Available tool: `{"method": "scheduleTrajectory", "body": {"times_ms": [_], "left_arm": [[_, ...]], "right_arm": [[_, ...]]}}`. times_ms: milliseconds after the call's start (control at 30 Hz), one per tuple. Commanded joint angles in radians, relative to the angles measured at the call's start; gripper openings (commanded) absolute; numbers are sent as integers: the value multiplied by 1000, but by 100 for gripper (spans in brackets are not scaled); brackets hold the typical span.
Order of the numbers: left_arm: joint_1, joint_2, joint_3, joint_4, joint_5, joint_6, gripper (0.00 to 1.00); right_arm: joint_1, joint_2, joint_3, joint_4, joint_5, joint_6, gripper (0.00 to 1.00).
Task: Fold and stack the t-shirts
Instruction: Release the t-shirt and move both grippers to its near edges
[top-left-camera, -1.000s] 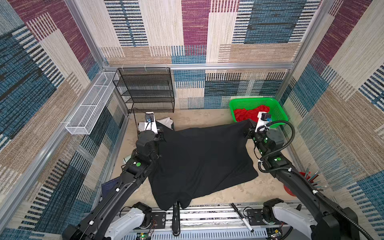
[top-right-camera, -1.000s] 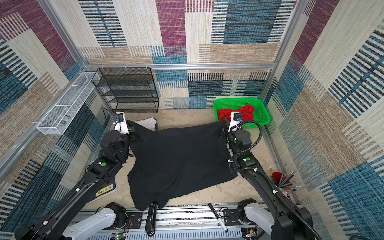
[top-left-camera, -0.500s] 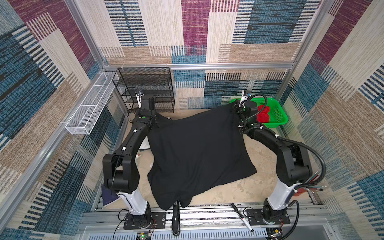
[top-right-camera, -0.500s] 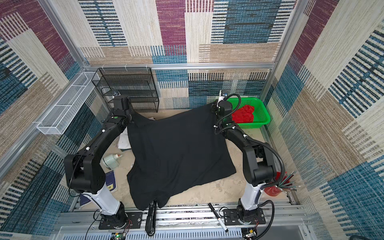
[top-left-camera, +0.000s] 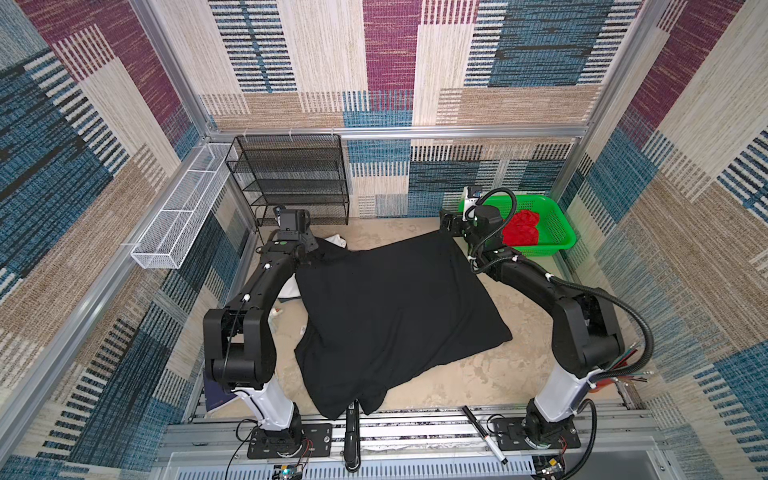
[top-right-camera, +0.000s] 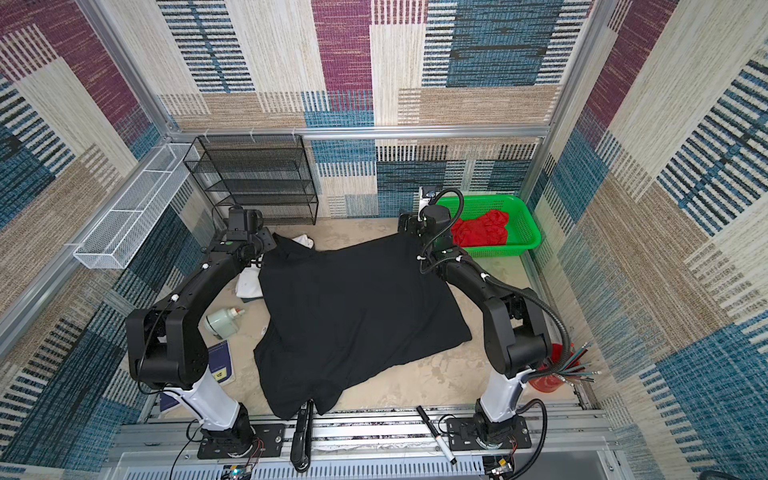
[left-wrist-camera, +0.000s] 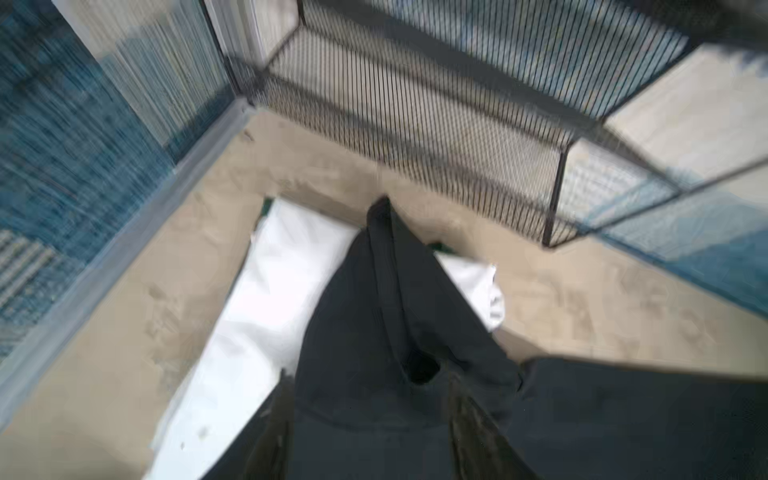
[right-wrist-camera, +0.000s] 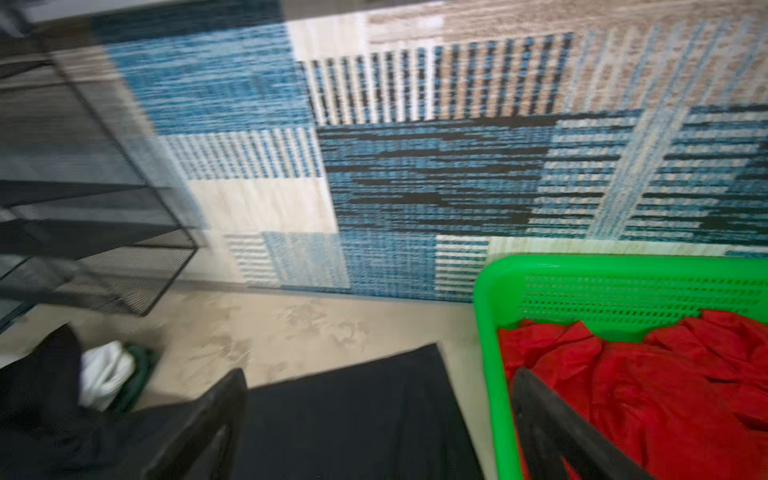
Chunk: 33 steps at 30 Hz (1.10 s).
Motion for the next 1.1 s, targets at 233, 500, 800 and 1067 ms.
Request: {"method": "scheduleTrajectory", "body": {"times_ms": [233, 500, 800, 1067], "left_arm": [[-33, 162, 27, 49, 154, -63, 57], [-38, 291, 144, 23, 156, -72, 40], [-68, 313, 242, 47, 176, -19, 0], [-125, 581, 707, -133, 192, 103, 18]], "right_arm": [[60, -273, -466, -138, -102, 198, 99], [59, -407, -636, -167, -74, 251, 99], [59, -392, -612, -176, -85, 256, 99], [59, -383, -636, -167, -101, 281, 99]]}}
